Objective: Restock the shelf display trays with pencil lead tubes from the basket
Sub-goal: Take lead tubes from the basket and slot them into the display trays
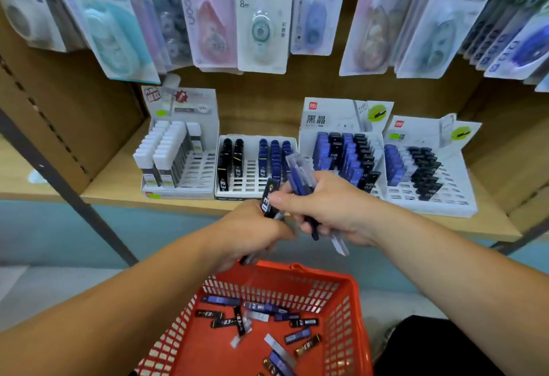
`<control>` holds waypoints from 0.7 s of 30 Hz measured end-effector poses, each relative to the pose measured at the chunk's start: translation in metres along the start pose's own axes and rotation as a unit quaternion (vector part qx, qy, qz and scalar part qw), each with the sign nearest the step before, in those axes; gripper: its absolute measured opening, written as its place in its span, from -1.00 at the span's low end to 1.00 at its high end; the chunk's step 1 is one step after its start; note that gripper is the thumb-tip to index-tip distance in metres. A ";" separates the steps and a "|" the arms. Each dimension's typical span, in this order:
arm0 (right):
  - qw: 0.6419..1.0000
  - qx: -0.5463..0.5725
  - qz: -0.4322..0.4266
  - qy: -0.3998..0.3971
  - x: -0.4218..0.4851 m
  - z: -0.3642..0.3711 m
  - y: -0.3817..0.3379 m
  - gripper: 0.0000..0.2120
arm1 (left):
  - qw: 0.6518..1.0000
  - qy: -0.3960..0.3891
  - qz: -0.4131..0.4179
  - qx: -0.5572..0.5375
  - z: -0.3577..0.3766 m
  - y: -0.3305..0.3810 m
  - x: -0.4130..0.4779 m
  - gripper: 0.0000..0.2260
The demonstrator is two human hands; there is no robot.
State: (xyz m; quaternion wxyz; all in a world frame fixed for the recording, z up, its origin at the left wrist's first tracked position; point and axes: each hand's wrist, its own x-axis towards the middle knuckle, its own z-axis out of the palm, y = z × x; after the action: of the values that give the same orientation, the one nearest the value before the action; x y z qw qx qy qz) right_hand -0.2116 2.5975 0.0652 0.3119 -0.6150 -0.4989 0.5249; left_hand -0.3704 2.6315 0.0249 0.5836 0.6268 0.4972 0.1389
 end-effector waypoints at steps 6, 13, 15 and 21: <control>0.975 0.220 0.014 -0.016 0.015 -0.037 -0.009 -0.90 | 0.998 0.006 0.024 -0.066 -0.010 0.020 0.024 -0.86; 0.955 0.291 0.037 0.050 0.035 -0.050 -0.006 -0.89 | 0.973 0.029 0.087 -0.212 0.009 0.020 0.035 -0.90; 0.957 0.281 0.035 0.065 0.038 -0.049 -0.010 -0.89 | 0.973 0.042 0.107 -0.198 0.014 0.020 0.039 -0.87; 0.983 0.122 -0.003 0.138 0.048 -0.063 -0.006 -0.86 | 0.969 0.067 0.111 -0.210 0.008 0.019 0.054 -0.83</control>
State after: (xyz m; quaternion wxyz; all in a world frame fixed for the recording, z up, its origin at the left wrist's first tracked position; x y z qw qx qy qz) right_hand -0.1552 2.6532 0.0708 0.4522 -0.6370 -0.3850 0.4914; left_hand -0.3304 2.6718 0.0169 0.6484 0.5306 0.4226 0.3456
